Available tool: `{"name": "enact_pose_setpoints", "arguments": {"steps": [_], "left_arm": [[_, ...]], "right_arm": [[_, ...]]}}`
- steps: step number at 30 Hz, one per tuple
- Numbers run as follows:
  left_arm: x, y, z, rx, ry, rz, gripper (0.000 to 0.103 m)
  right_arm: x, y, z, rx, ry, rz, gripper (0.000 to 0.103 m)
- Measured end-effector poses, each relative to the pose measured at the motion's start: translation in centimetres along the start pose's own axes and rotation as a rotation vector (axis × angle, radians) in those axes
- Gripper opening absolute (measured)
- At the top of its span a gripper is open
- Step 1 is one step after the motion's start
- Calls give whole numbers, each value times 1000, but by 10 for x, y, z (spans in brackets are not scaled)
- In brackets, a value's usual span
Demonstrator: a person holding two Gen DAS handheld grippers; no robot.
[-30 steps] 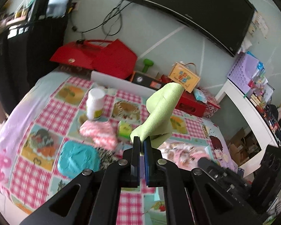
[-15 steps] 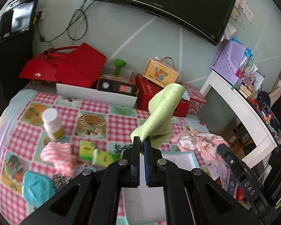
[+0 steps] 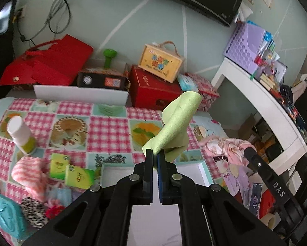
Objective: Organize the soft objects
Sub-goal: 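Lift the green cloth with the left tool while the right tool grasps the pink garment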
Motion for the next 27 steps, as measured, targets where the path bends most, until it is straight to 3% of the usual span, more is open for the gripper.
{"name": "enact_pose_setpoints", "arguments": {"steps": [16,23,27], "left_arm": [[4,37,73,-160,82,-18,3],[-20,68,114,-318,90,-135,3],[-31,83,127,-387,52,-180,3]], "right_arm": [[22,28,52,-126,92,-31,7],[44,59,93,-345,148,28,7],[49,68,96,-390,167,31,7]]}}
Point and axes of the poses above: each gripper's, at about its wrist camera, not at the fingertips, and z roughly the way its jaws point, x to its right, y to its underside, the point moved 3 cm from there along z, roughly the way its jaws point, and after that the axes turned 4 degrees about -x, right-handed, at the moved point
